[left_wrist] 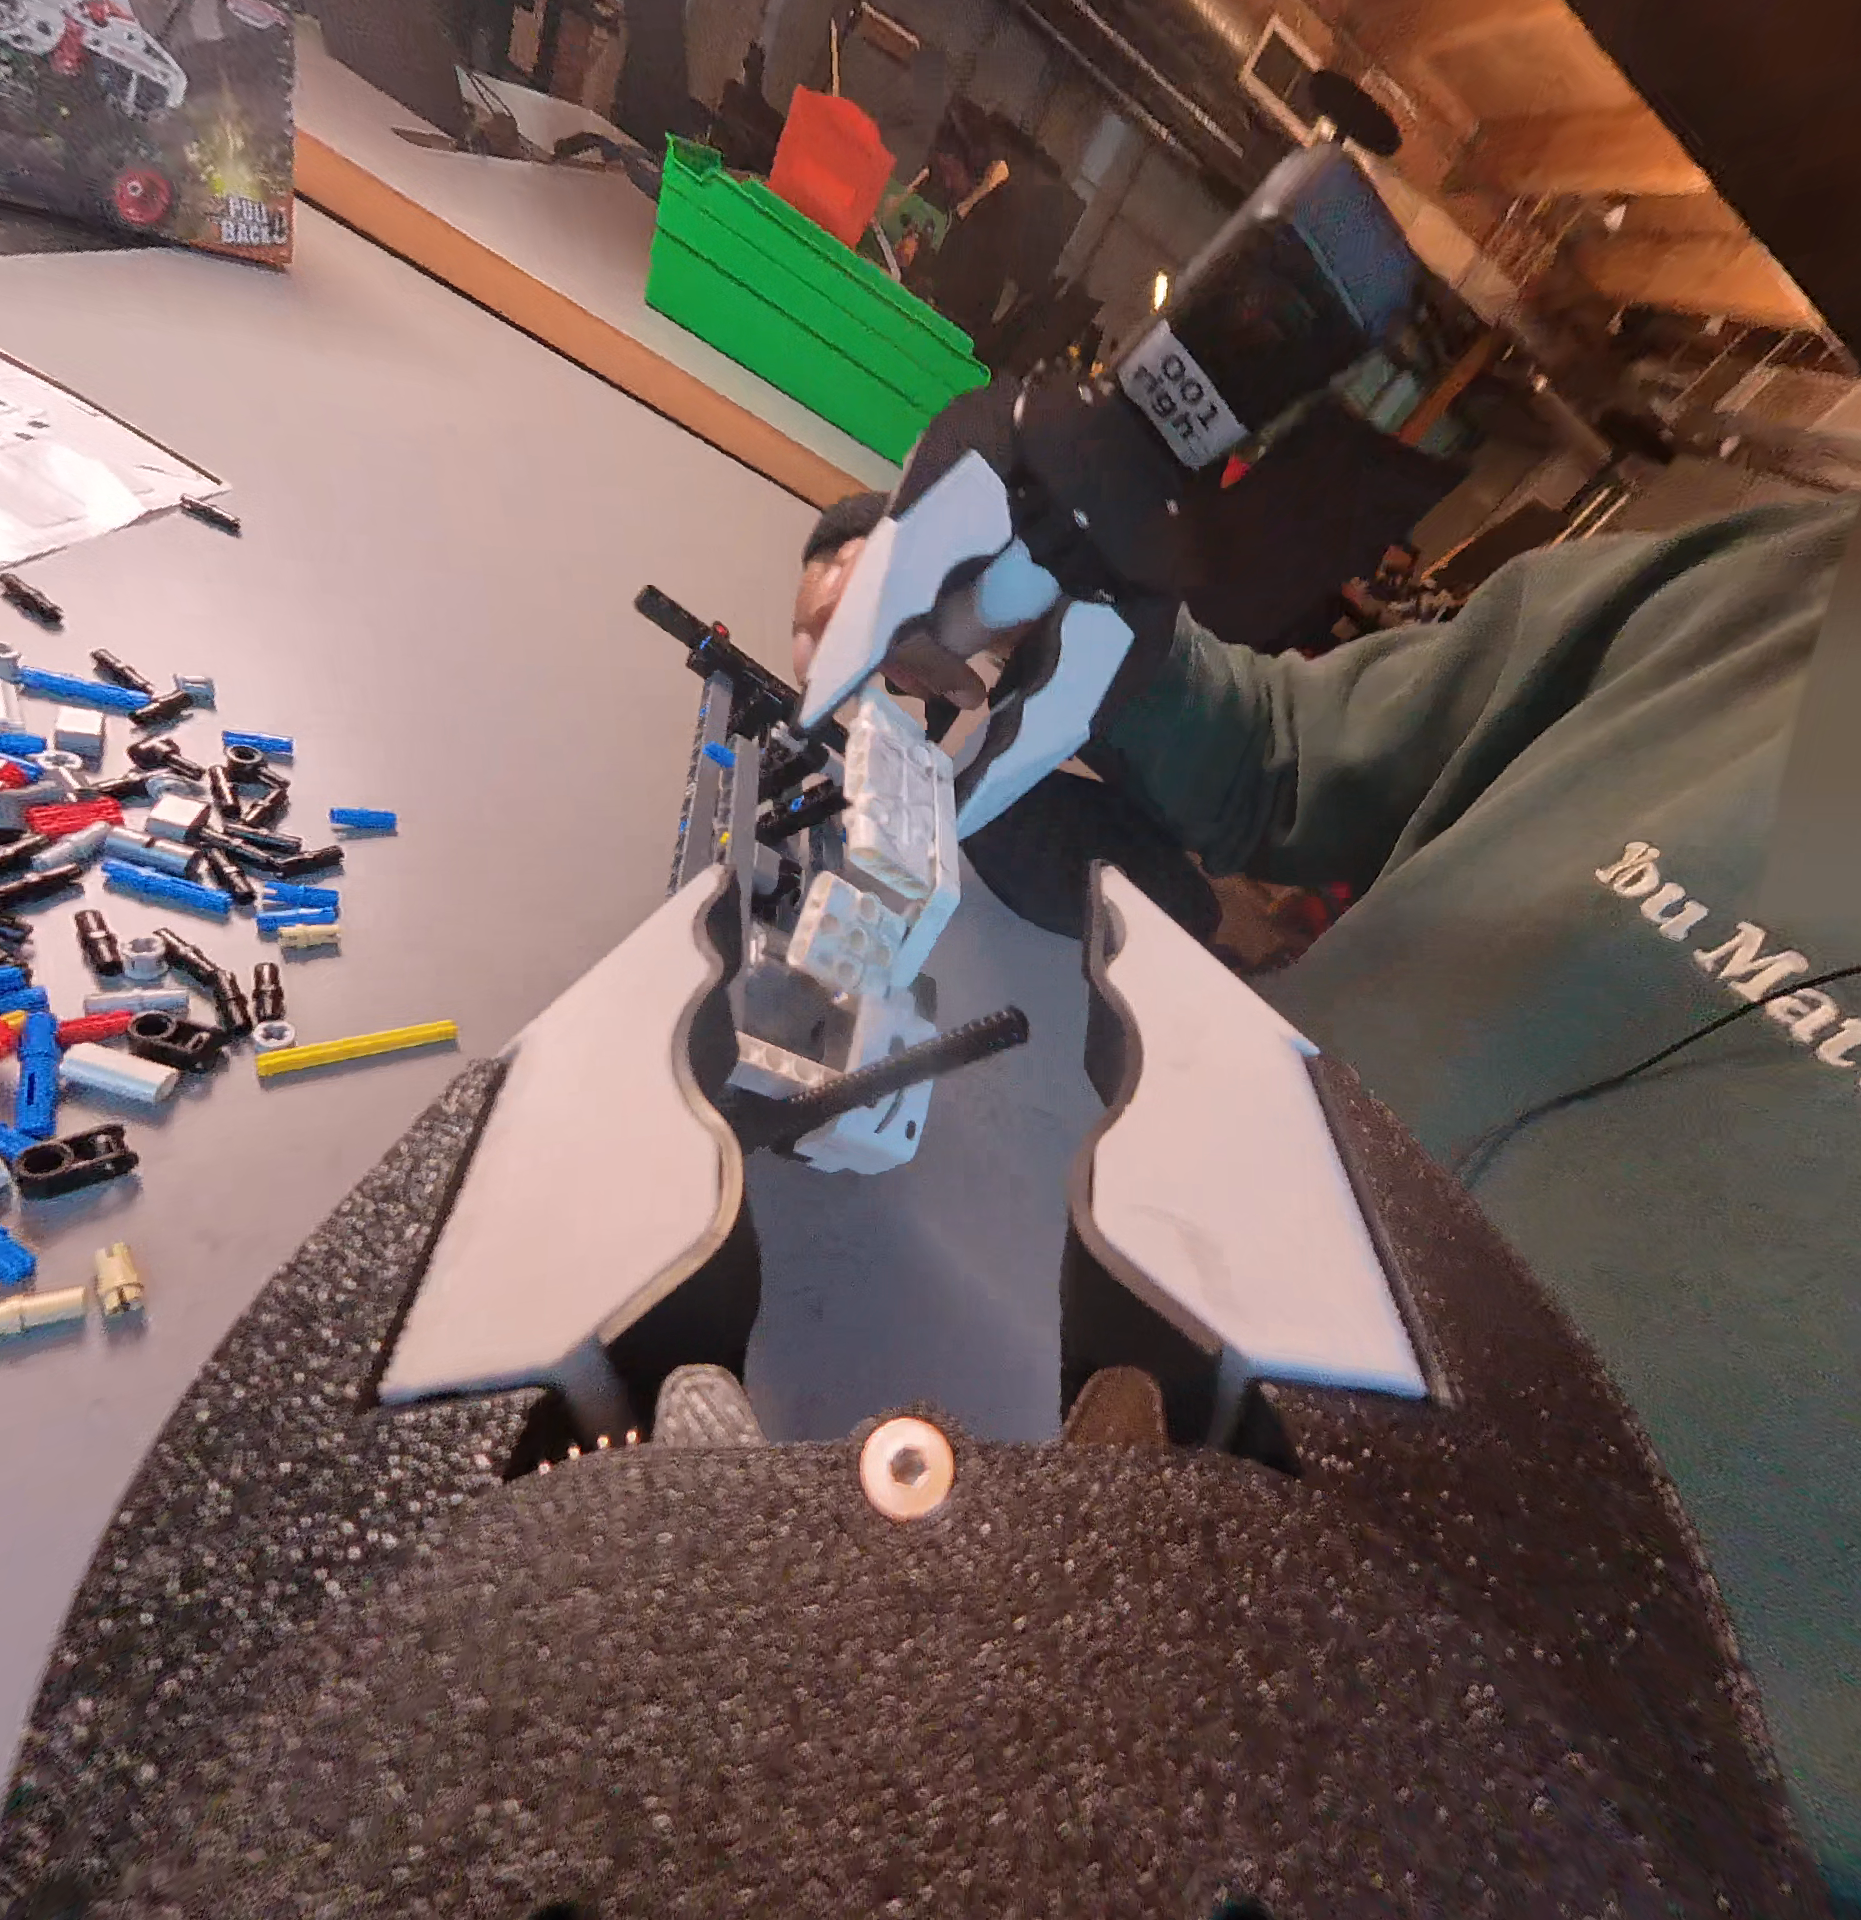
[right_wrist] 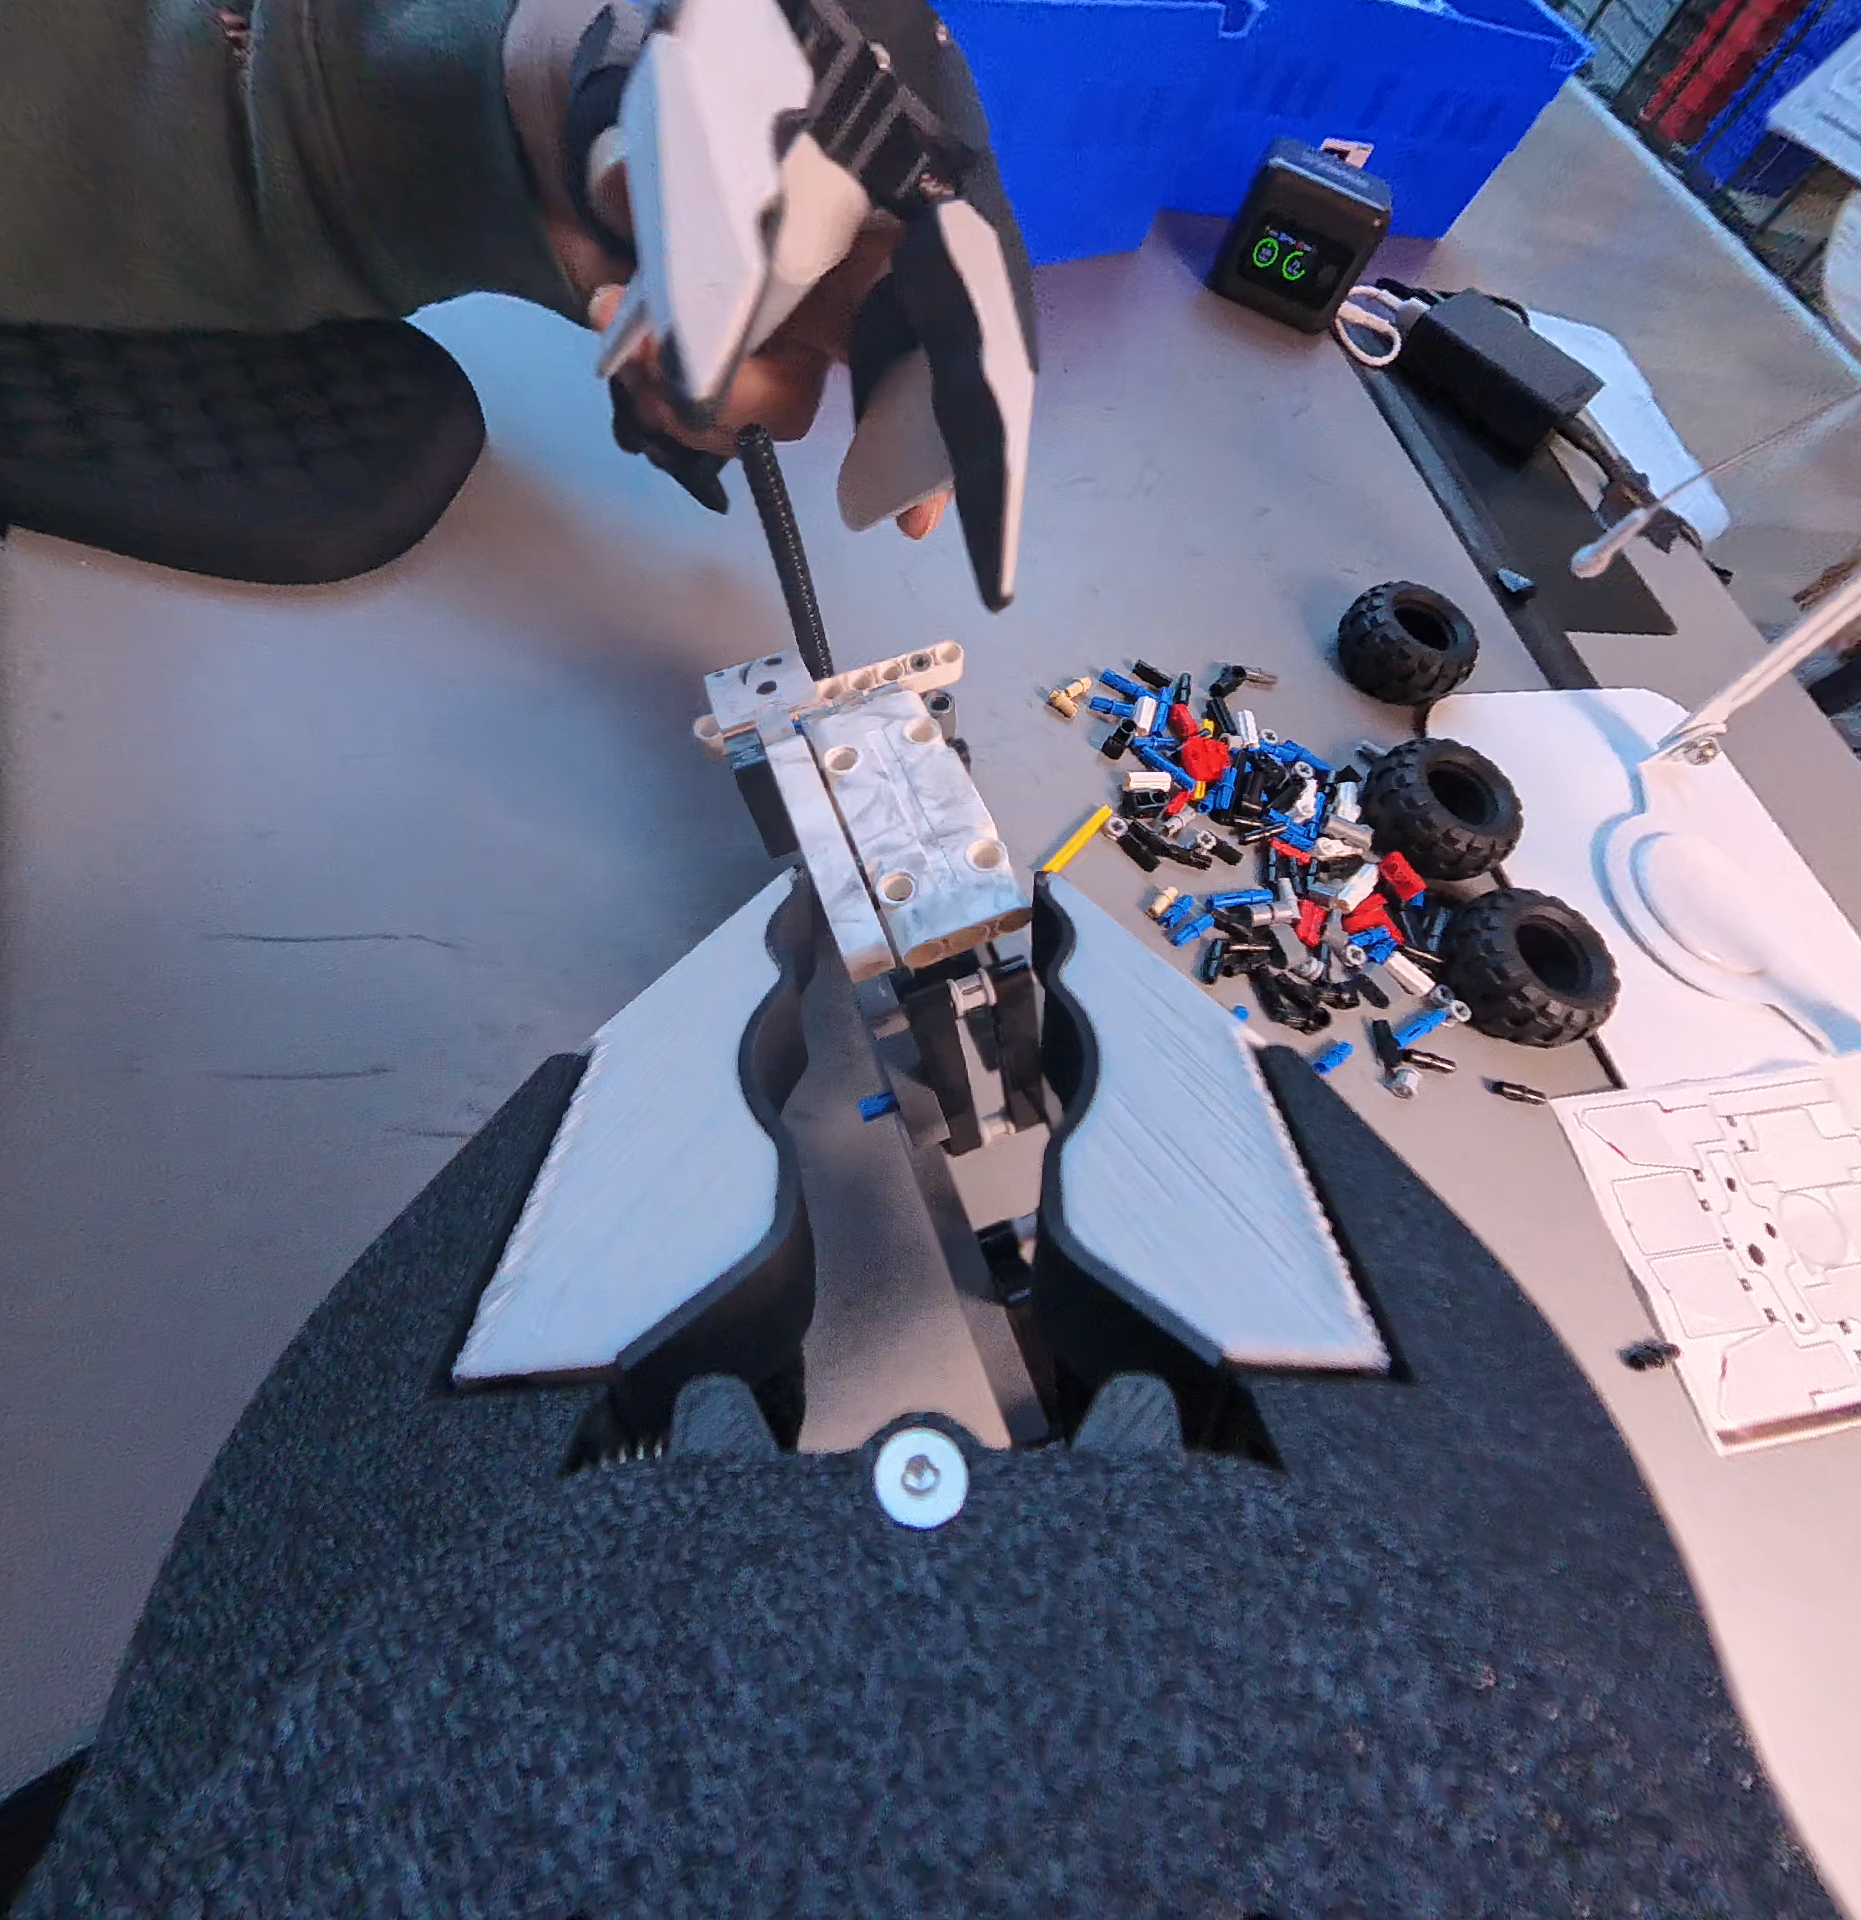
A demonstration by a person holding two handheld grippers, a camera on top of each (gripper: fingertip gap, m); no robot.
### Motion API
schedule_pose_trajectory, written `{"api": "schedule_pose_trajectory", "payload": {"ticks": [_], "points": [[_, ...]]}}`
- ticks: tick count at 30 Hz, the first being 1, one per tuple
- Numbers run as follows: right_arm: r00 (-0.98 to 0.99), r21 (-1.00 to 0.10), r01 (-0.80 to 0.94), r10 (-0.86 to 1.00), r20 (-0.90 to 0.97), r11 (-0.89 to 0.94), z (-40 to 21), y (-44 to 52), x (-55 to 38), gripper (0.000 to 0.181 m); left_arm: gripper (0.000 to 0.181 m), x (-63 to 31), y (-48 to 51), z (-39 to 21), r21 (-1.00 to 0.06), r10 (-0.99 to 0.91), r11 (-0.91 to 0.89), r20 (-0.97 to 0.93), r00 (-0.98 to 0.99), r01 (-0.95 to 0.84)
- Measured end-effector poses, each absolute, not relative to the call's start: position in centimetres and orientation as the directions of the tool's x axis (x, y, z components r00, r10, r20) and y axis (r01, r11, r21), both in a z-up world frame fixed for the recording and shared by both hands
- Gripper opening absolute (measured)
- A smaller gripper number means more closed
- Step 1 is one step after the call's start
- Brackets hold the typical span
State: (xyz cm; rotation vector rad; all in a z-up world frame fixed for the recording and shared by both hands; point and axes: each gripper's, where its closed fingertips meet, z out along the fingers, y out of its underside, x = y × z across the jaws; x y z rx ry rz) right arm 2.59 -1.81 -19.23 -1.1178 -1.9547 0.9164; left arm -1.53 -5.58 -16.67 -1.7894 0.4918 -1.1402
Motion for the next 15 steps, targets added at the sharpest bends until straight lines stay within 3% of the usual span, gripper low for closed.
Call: {"api": "schedule_pose_trajectory", "payload": {"ticks": [2,6,15], "points": [[-0.344,-0.833,0.409,0.908,0.238,0.373,-19.4,-0.4,2.3,0.041,0.076,-0.7,-5.7,-17.6,-0.866,-0.726,-0.495,0.458,0.513,0.073],[-0.310,-0.835,0.398,0.912,0.268,0.380,-19.3,0.5,2.2,0.038,0.076,-0.3,-4.9,-20.4,-0.872,-0.704,-0.481,0.327,0.630,-0.085],[-0.312,-0.842,0.440,0.932,0.183,0.312,-19.4,1.1,2.9,0.042,0.042,-1.5,-3.0,-22.2,-0.867,-0.669,-0.305,-0.098,0.736,-0.393]]}}
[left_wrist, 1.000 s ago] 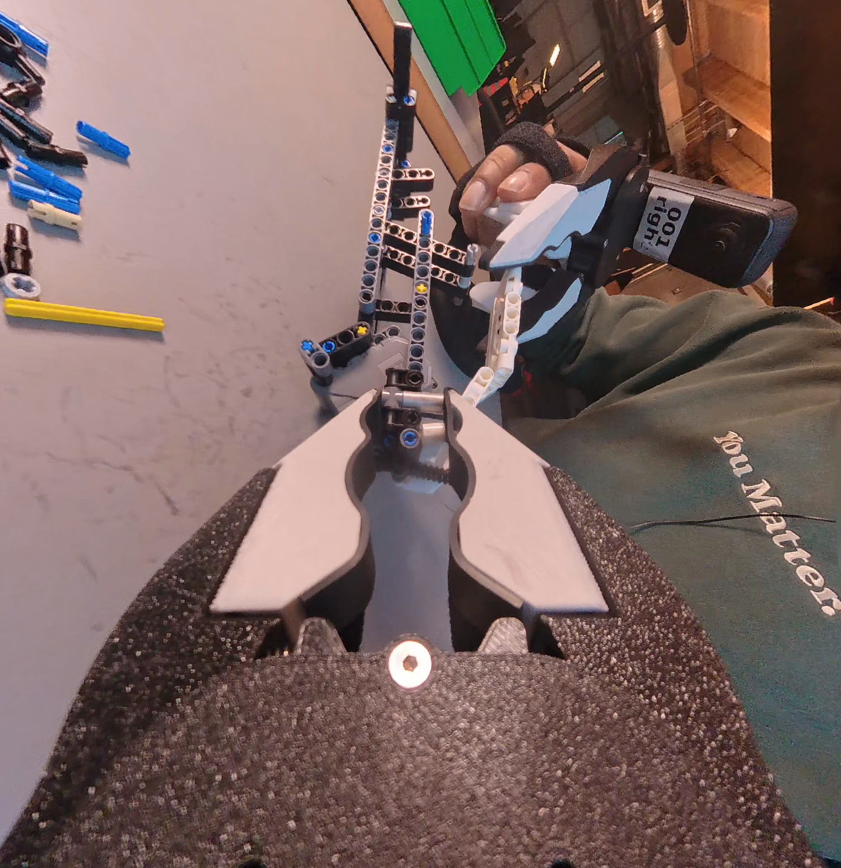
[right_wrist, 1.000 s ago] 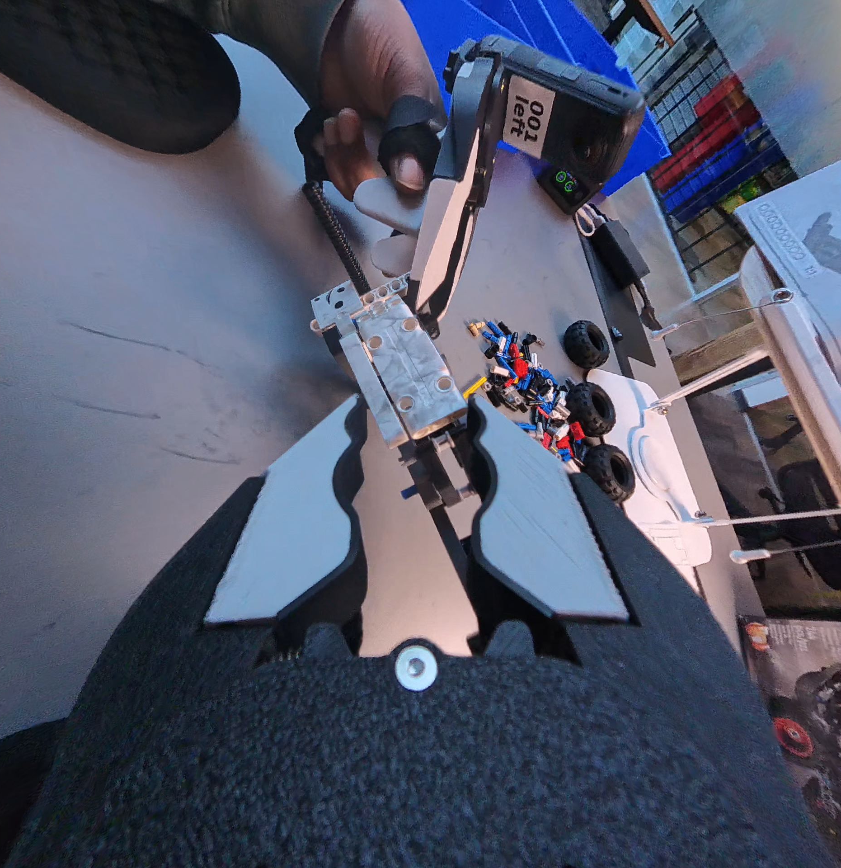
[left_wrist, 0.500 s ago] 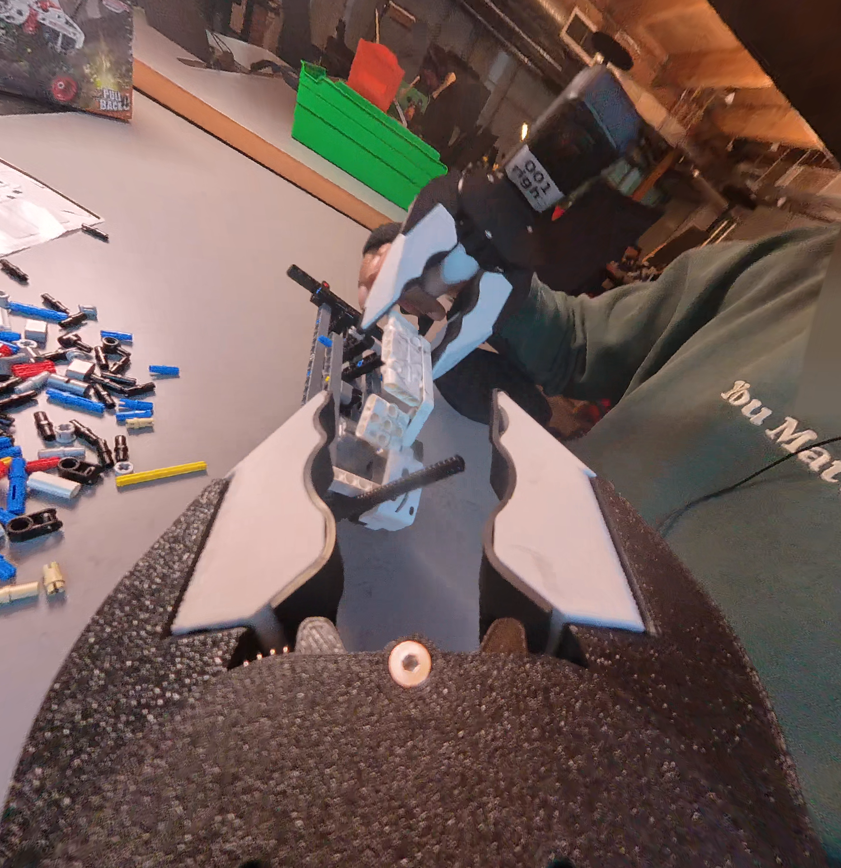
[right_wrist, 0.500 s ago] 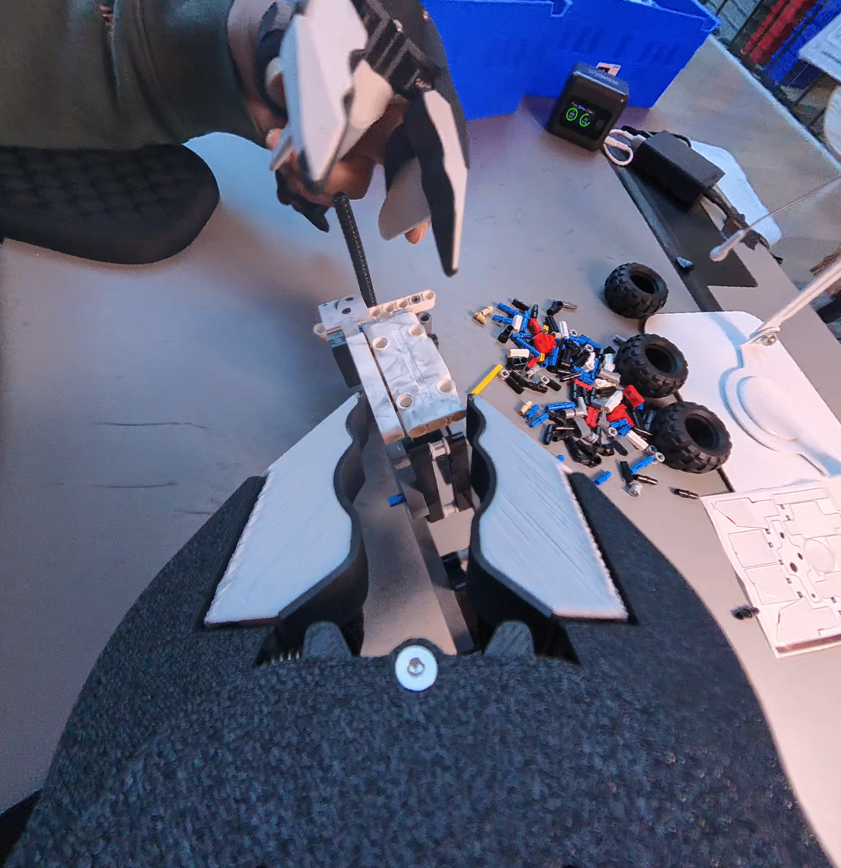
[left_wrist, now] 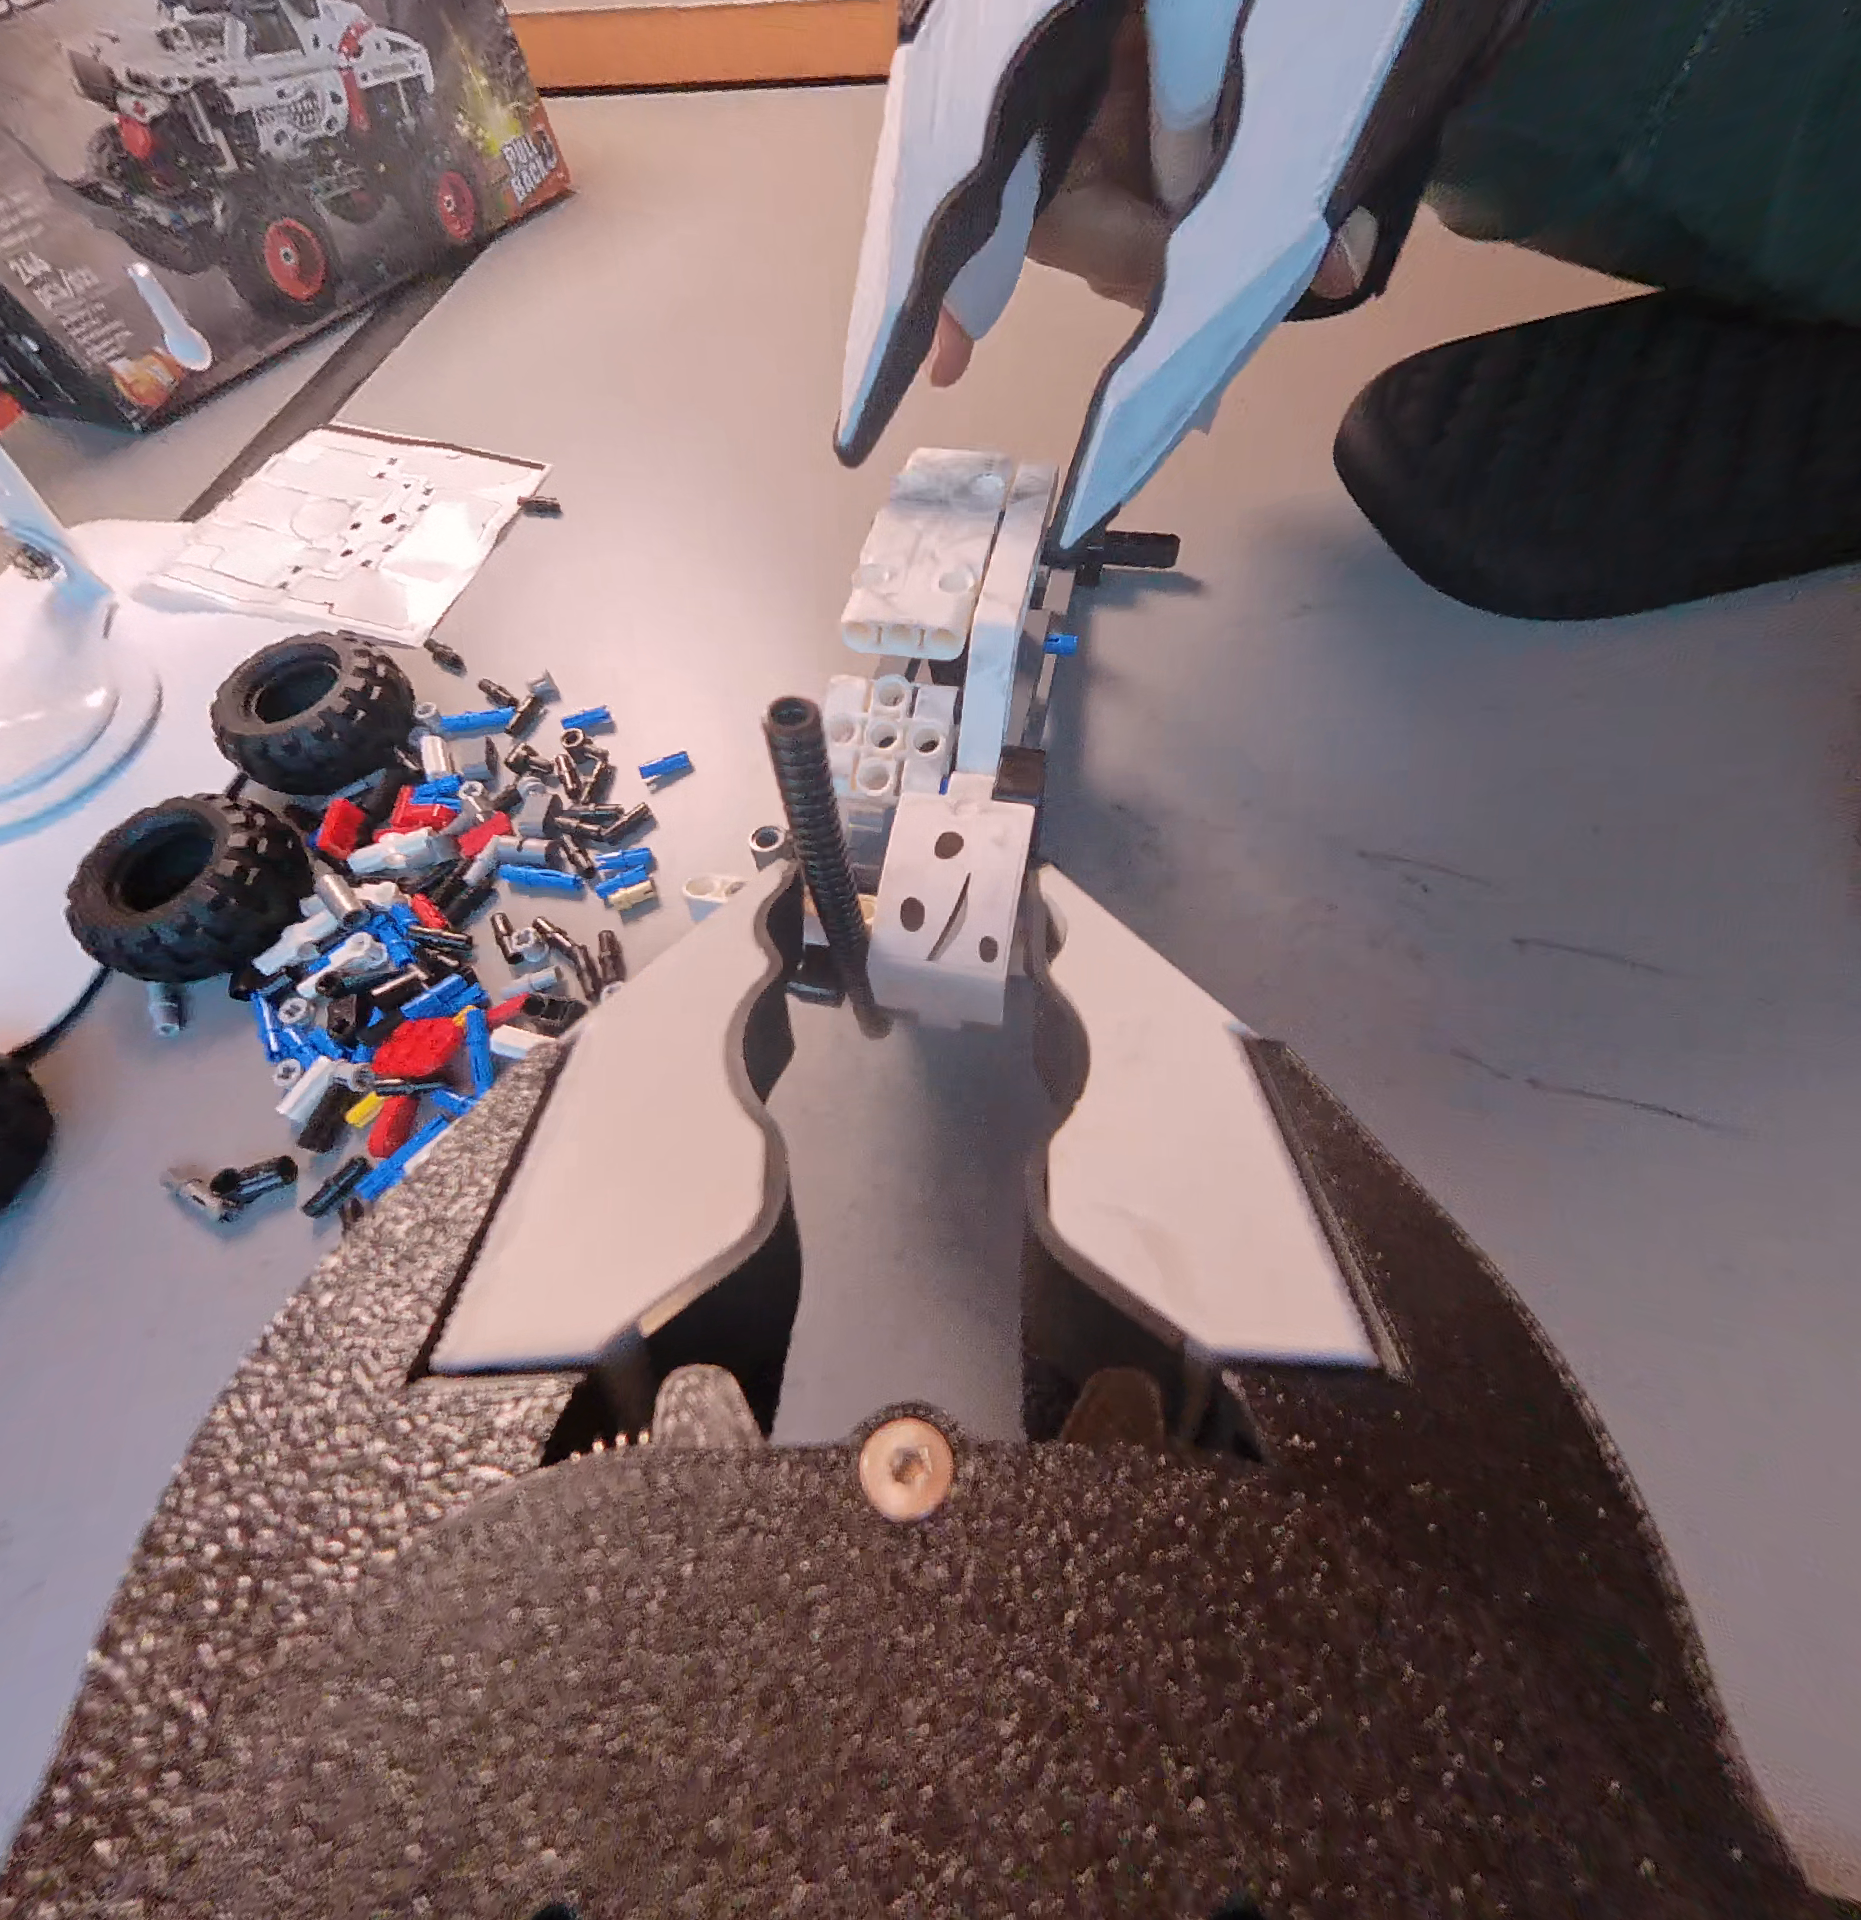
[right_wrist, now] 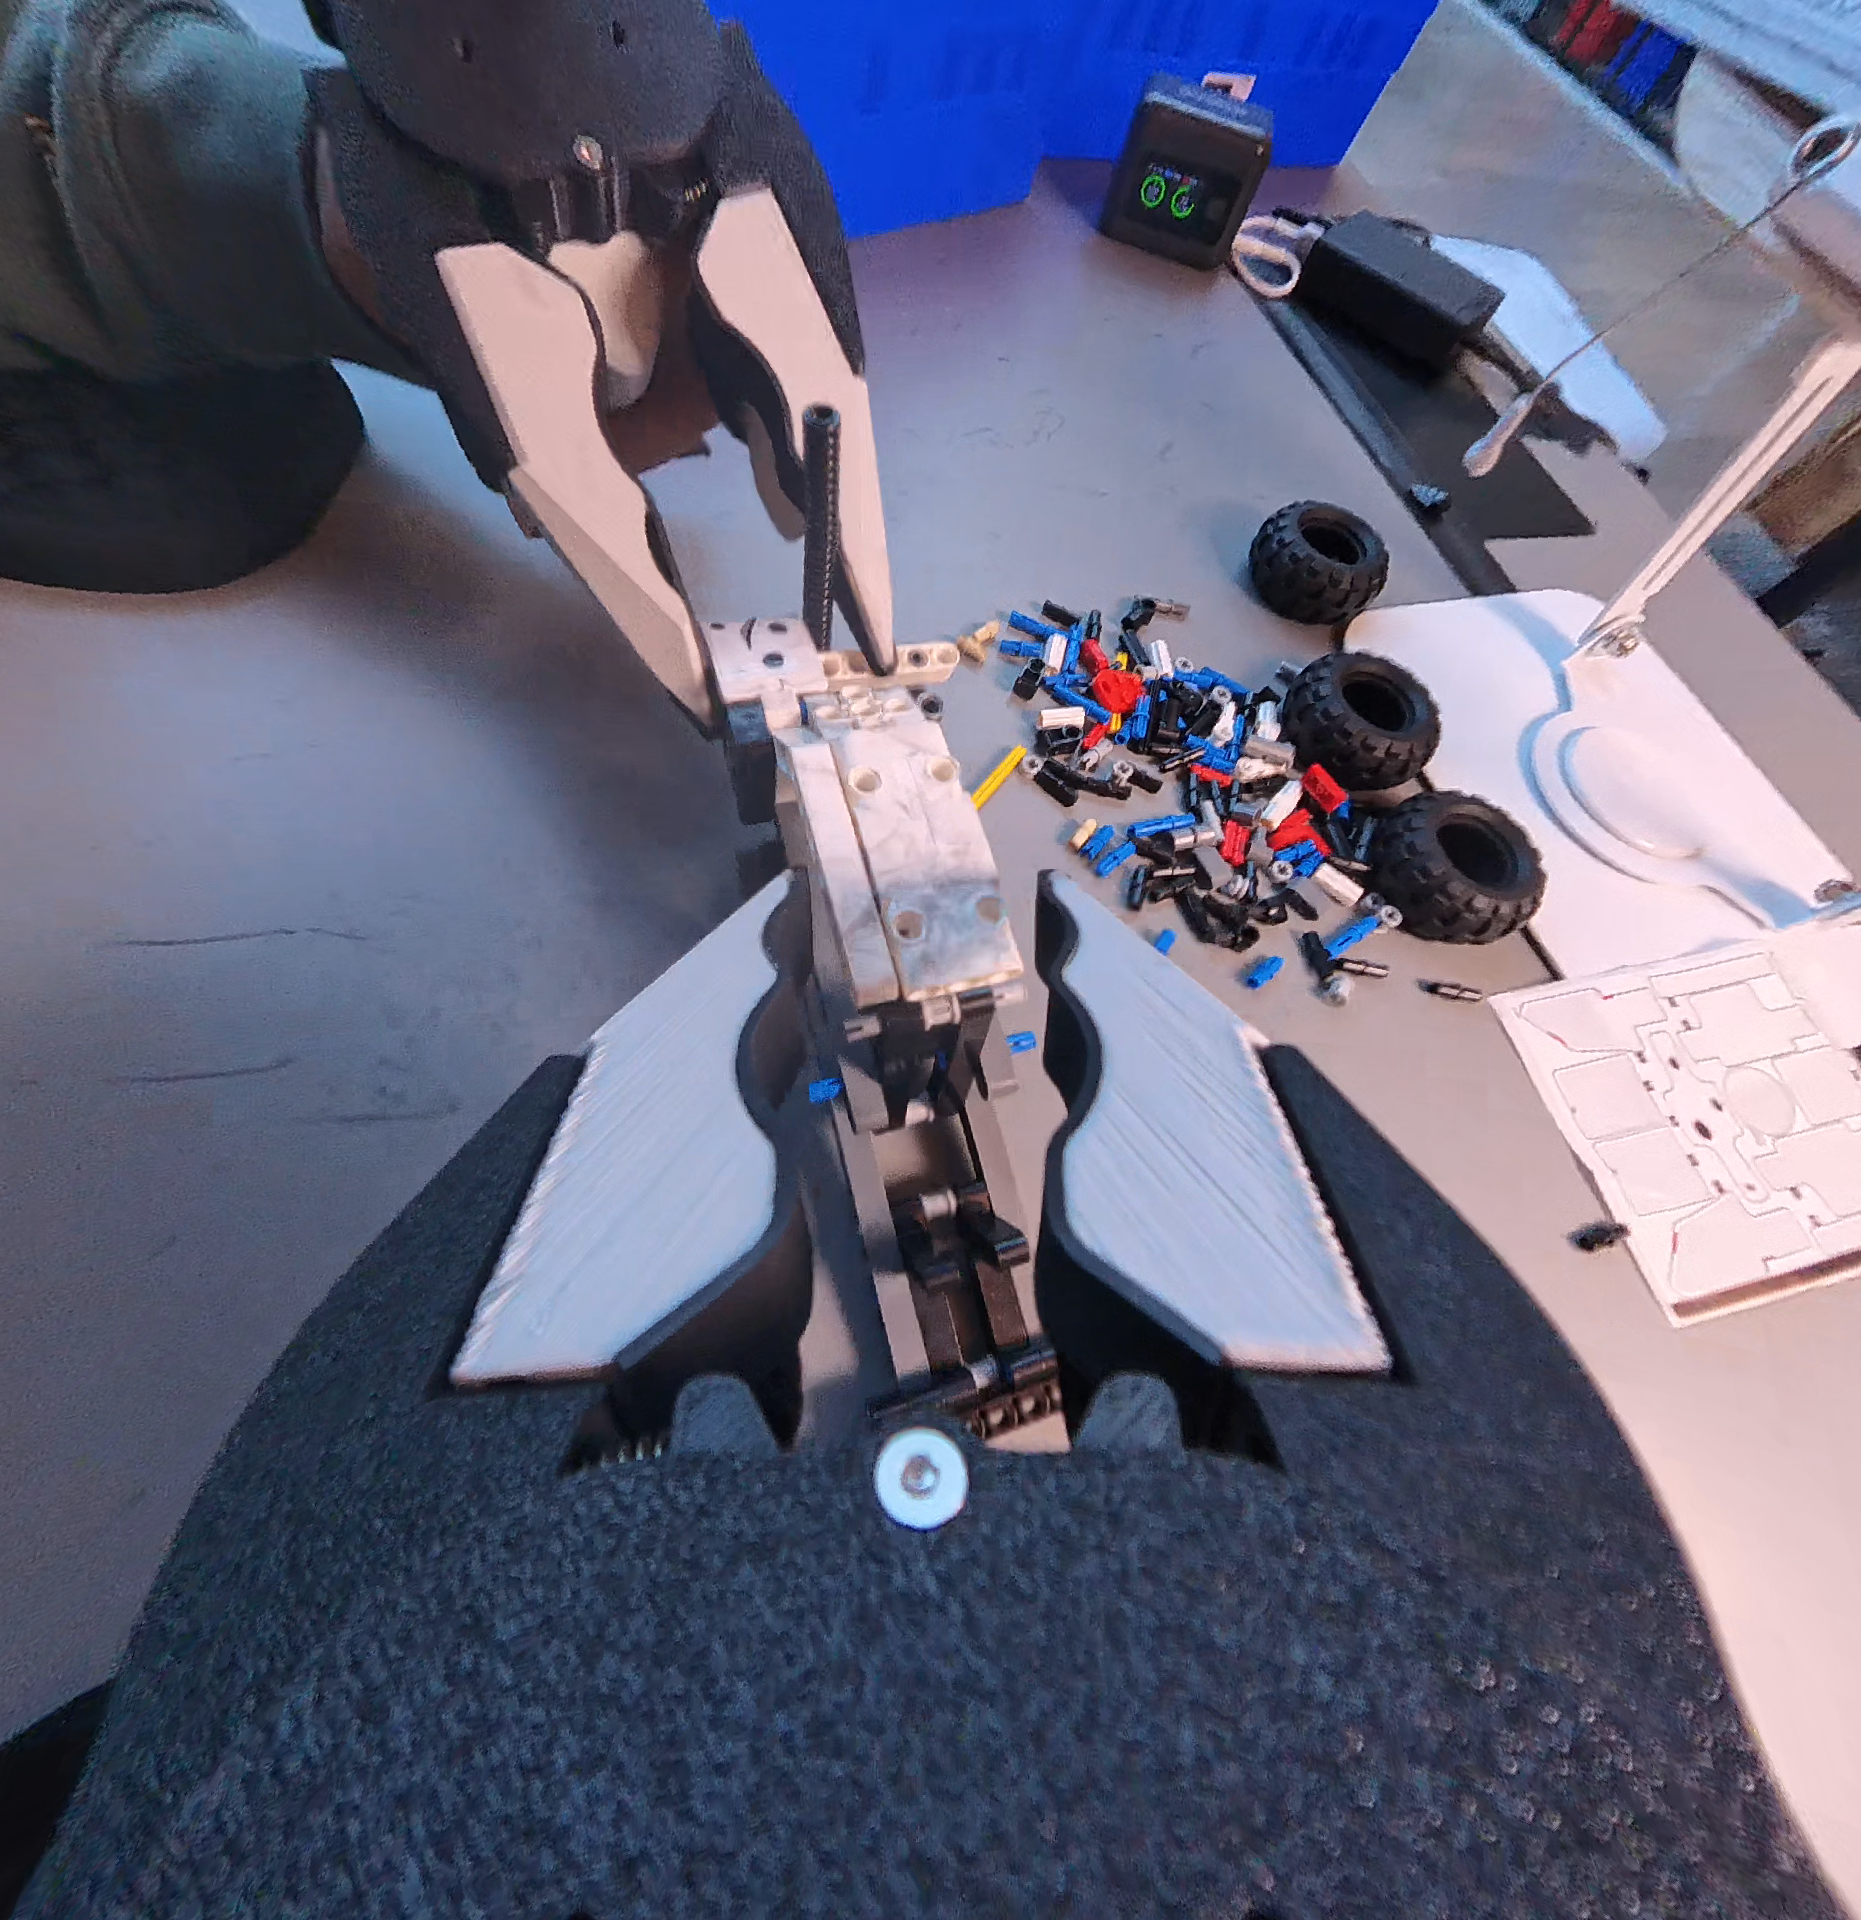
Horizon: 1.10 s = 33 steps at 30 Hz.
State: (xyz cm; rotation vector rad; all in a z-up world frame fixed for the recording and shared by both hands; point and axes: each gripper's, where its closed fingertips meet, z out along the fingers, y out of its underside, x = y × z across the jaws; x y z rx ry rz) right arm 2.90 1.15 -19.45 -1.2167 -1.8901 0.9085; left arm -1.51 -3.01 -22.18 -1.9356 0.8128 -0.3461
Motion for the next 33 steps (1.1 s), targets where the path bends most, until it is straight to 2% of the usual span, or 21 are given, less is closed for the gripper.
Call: {"api": "schedule_pose_trajectory", "payload": {"ticks": [1,4,8,10,15,17,19,22,24,28,33], "points": [[-0.317,-0.831,0.467,0.934,0.163,0.303,-19.9,1.2,3.0,0.041,0.037,-1.4,-3.2,-22.2,-0.864,-0.689,-0.295,-0.104,0.717,-0.409],[-0.321,-0.804,0.492,0.928,0.190,0.334,-20.4,0.7,3.2,0.033,0.039,-1.9,-2.9,-22.1,-0.868,-0.713,-0.276,-0.102,0.694,-0.412],[-0.372,-0.779,0.517,0.913,0.168,0.354,-20.2,-1.7,4.4,0.035,0.042,-3.8,-2.1,-22.0,-0.873,-0.645,-0.320,-0.084,0.760,-0.368],[-0.421,-0.787,0.493,0.894,0.157,0.370,-20.1,-3.7,4.9,0.021,0.042,-4.2,-1.9,-22.0,-0.871,-0.614,-0.338,-0.083,0.785,-0.356],[-0.540,-0.829,0.446,0.840,0.052,0.338,-20.1,-8.2,5.2,0.021,0.039,-4.8,-1.1,-22.1,-0.866,-0.532,-0.404,-0.038,0.846,-0.293],[-0.506,-0.855,0.463,0.862,-0.036,0.236,-19.8,-7.6,4.9,0.021,0.036,-5.0,-1.6,-21.3,-0.877,-0.520,-0.433,0.053,0.853,-0.210],[-0.468,-0.873,0.481,0.865,-0.179,0.080,-19.1,-7.3,4.8,0.021,0.034,-4.4,-2.9,-20.2,-0.873,-0.536,-0.483,0.229,0.813,-0.072],[-0.421,-0.842,0.514,0.807,-0.415,-0.165,-18.8,-8.1,4.9,0.025,0.034,-2.2,-6.0,-18.5,-0.787,-0.574,-0.602,0.544,0.612,0.135],[-0.416,-0.809,0.521,0.747,-0.519,-0.272,-19.0,-9.0,5.0,0.031,0.032,-1.0,-7.5,-18.4,-0.706,-0.556,-0.680,0.672,0.489,0.197],[-0.345,-0.737,0.536,0.690,-0.636,-0.412,-19.9,-9.7,4.5,0.037,0.029,1.1,-8.8,-19.0,-0.597,-0.507,-0.767,0.789,0.347,0.237],[-0.283,-0.609,0.517,0.552,-0.784,-0.601,-19.6,-9.3,3.3,0.033,0.011,2.3,-8.1,-19.0,-0.556,-0.487,-0.788,0.826,0.284,0.265]]}}
